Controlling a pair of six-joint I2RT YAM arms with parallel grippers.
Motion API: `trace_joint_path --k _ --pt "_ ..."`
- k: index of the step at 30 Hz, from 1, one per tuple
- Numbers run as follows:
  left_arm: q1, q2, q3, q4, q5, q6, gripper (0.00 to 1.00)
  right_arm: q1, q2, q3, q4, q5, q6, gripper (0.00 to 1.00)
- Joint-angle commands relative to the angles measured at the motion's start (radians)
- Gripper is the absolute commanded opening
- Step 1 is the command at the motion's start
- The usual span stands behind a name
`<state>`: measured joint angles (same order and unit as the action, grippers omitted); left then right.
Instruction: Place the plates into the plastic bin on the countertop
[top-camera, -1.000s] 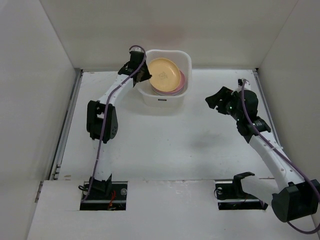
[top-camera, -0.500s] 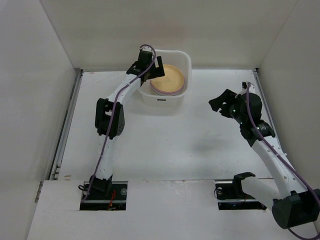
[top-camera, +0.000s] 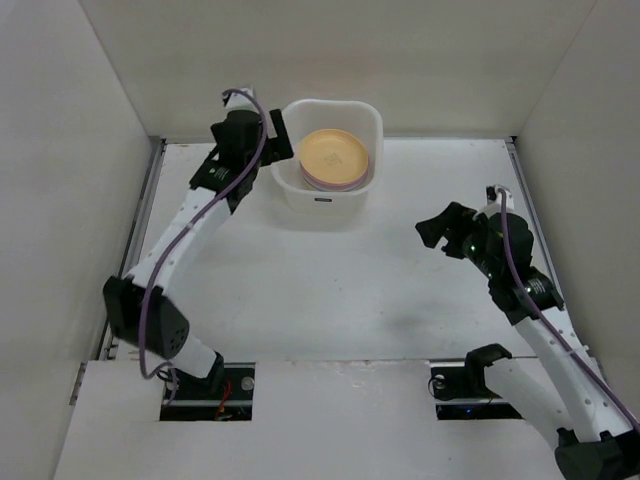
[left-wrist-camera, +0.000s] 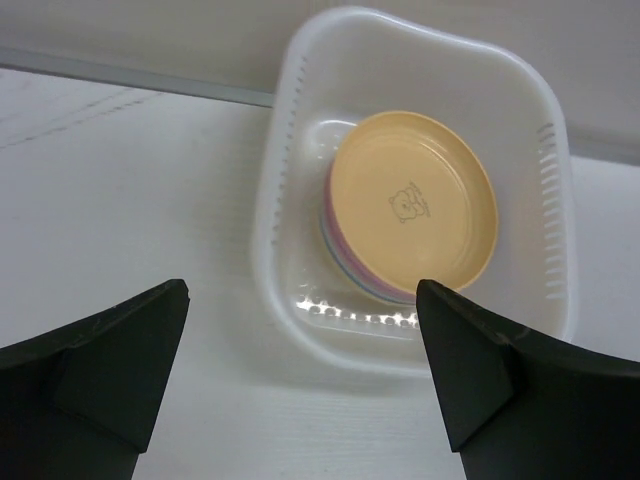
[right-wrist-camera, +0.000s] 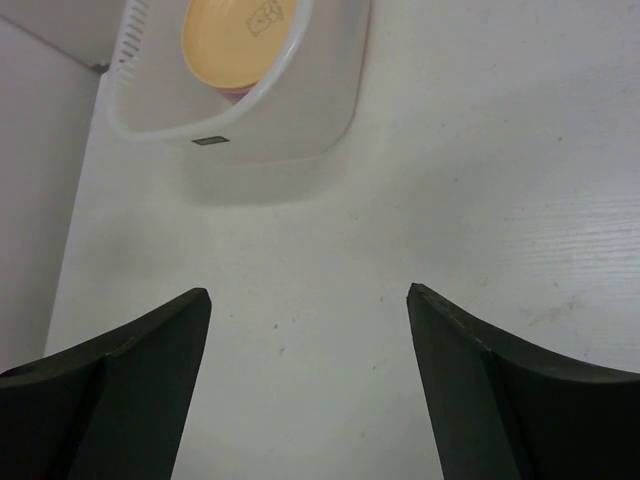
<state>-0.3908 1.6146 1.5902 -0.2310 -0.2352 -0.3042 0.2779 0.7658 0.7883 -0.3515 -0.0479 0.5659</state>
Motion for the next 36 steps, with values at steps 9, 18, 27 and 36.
trace_joint_path --k 9,18,27,36 --pt "0.023 -0.453 -0.459 -0.487 -0.366 -0.183 1.00 0.146 -0.117 -0.018 -0.190 0.209 -0.017 1.00" --pt "0.129 -0.530 -0.599 -0.722 -0.378 -0.438 1.00 0.217 -0.155 -0.057 -0.196 0.221 -0.024 1.00" --pt "0.204 -0.607 -0.693 -0.600 -0.371 -0.477 1.00 0.295 -0.134 -0.047 -0.201 0.275 -0.040 1.00" --pt "0.238 -0.610 -0.677 -0.580 -0.363 -0.483 1.00 0.341 -0.109 -0.050 -0.176 0.278 -0.040 1.00"
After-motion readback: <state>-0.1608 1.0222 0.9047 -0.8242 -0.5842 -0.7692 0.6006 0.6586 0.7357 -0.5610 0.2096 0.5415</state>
